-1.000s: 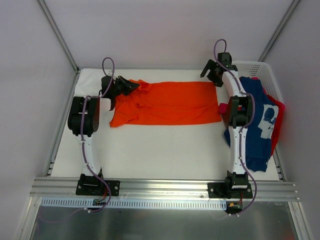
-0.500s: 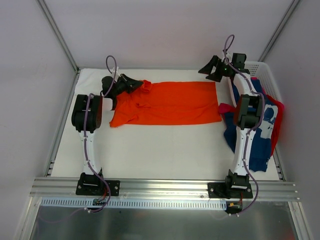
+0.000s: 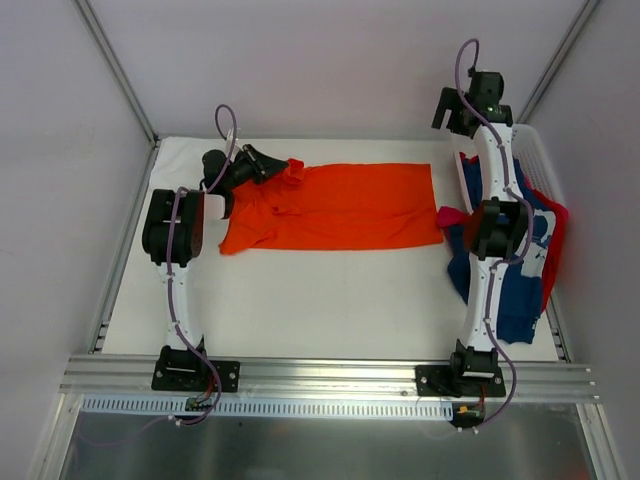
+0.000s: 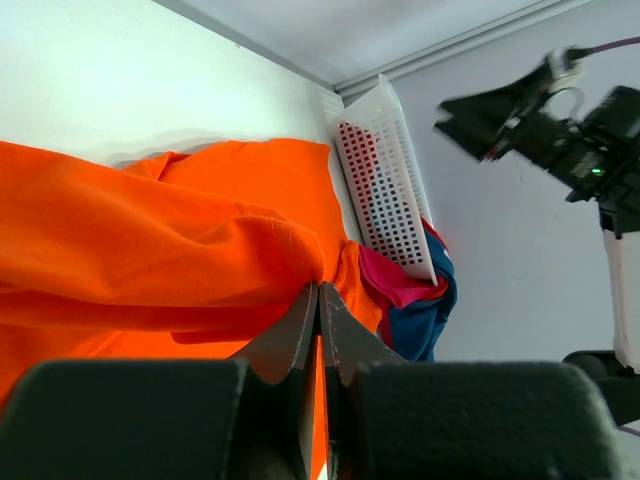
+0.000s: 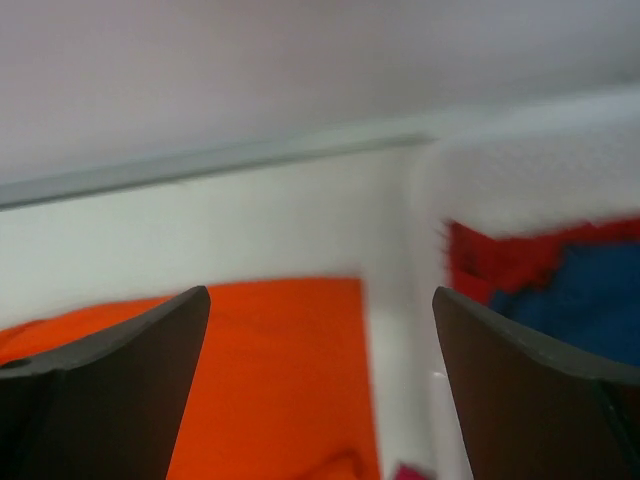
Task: Fold and stack the t-shirts
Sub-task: Fold the tshirt
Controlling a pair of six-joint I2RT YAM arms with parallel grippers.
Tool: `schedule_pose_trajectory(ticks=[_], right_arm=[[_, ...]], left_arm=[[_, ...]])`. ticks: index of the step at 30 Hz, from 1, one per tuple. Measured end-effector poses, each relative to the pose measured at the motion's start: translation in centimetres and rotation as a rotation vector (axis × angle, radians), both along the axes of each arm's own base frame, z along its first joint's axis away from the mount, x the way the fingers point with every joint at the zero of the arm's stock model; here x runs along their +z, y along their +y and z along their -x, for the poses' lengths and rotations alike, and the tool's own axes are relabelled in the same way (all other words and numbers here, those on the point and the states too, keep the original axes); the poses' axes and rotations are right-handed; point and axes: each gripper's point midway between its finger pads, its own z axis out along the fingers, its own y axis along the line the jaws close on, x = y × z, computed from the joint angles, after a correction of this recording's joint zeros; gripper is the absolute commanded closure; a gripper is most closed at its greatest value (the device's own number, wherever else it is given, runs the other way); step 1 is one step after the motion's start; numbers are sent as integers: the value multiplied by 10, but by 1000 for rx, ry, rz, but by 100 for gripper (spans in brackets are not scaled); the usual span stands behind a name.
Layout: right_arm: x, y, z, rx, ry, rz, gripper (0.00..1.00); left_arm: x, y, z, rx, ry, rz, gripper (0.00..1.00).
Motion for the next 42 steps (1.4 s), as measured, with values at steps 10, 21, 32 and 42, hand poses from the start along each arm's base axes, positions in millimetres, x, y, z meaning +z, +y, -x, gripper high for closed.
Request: schedule_pose_trajectory(ticks=[10,21,32,42], right_arm=[[-162,-32,85,-119,586,259,1],[-137,23,74,-2,484,477,1],[-14,67,56,-31,126,482,0],[-111,96,48,45,274,420,1]], left_arm=[[-1,-1,1,-1,-8,-7,100],[-8,-3,5,-7,11,-8,100],[-7,-4,6,-9,1,-7,100],[-9,-4,7,-9,5,-8,100]])
